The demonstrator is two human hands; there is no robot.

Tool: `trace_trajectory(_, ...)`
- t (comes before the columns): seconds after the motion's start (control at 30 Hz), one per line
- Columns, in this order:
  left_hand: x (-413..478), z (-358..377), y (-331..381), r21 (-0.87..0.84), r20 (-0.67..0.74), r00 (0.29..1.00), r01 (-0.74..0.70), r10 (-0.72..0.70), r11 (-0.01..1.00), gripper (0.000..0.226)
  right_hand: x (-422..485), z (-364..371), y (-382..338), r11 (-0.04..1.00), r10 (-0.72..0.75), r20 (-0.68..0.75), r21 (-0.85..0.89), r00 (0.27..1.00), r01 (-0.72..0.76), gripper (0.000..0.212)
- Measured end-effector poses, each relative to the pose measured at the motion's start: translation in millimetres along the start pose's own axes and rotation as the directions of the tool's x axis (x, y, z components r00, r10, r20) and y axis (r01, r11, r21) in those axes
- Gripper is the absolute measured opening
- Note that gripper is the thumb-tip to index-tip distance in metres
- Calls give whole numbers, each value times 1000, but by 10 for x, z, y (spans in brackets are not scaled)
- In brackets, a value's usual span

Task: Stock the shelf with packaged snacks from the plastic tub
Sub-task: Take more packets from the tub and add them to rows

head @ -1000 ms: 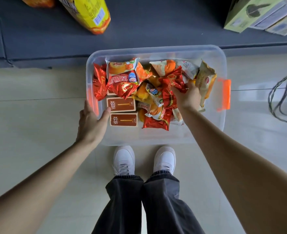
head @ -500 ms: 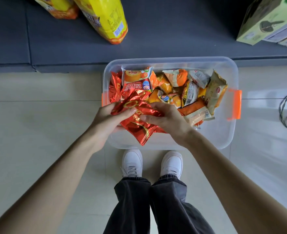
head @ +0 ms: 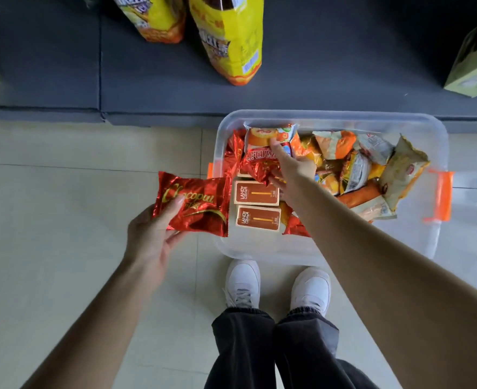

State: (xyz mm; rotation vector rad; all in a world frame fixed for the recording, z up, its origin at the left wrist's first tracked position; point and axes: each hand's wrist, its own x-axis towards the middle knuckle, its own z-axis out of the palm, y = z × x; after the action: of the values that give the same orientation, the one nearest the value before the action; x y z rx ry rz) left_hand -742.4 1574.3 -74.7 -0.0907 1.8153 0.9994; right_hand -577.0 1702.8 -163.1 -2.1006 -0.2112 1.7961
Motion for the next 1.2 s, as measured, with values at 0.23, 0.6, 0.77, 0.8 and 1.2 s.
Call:
trace_trajectory(0.23,-296,34,-6,-240,-91,984,126,-151,963,20,-384,-236,13,985,-173,-109,-10,979,173,39)
trace_trajectory(0.6,-1551,212,617,-146,128,990,74,-55,987,16,-2364,-1260,-397,949,-95,242,316,966,15,26)
trace_trajectory(0.77,-2289,123,1253,-21,253,964,-72,75,997,10,-3412,-1488,-734,974,-110,319,223,941,38,38)
trace_trajectory(0.8,-2446,101,1377,-4,268,959,-97,94,995,14,-3626,-1509,-812,979,-124,345,198,931,57,39)
trace_trajectory(1.2,-4049,-38,2973,-110,342,831,-428,439,897,49,-5593,-1593,-1901,919,-391,623,225,677,324,52)
